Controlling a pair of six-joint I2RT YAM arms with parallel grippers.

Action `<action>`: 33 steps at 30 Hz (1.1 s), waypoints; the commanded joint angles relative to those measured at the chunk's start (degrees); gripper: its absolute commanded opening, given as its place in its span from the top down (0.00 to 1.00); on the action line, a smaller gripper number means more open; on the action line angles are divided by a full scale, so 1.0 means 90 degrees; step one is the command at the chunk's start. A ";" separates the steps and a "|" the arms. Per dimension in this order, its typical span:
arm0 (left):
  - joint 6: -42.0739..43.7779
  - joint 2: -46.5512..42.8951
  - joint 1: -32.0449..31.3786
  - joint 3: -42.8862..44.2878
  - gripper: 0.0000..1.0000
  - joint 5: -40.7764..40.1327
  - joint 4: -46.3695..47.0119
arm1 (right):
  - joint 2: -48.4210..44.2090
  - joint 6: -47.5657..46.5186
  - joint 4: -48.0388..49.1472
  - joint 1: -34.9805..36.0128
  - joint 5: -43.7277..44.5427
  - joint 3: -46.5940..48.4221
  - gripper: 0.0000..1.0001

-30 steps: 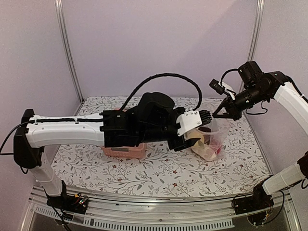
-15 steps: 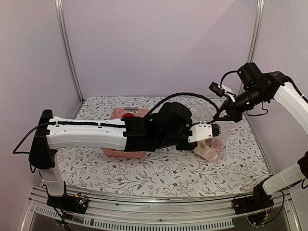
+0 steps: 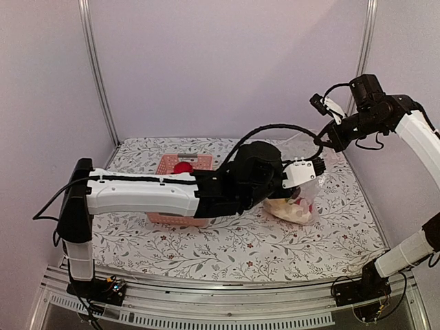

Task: Place the food in the zip-top bag and seal the zipper
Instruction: Adjust the zipper food storage bag at the center of the board, then pick up the fake vegetable from the bin.

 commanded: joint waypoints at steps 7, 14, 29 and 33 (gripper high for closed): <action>0.0394 0.0498 0.0325 0.0767 1.00 -0.0180 0.0519 | 0.0466 0.0386 0.0472 -0.0099 0.0871 0.0734 1.00; -0.0594 -0.0131 0.0139 0.0001 0.47 0.0229 0.0047 | 0.0235 0.0124 0.0513 -0.0084 -0.0093 -0.0282 1.00; -0.5216 -0.2599 0.0285 -0.2668 0.36 -0.0657 -0.1206 | -0.0178 -0.0208 0.0552 -0.0051 -0.1368 -0.1292 1.00; -0.6643 -0.2527 0.0957 -0.2715 0.36 -0.0647 -0.2488 | -0.0138 -0.0207 0.0542 -0.0051 -0.1466 -0.1309 1.00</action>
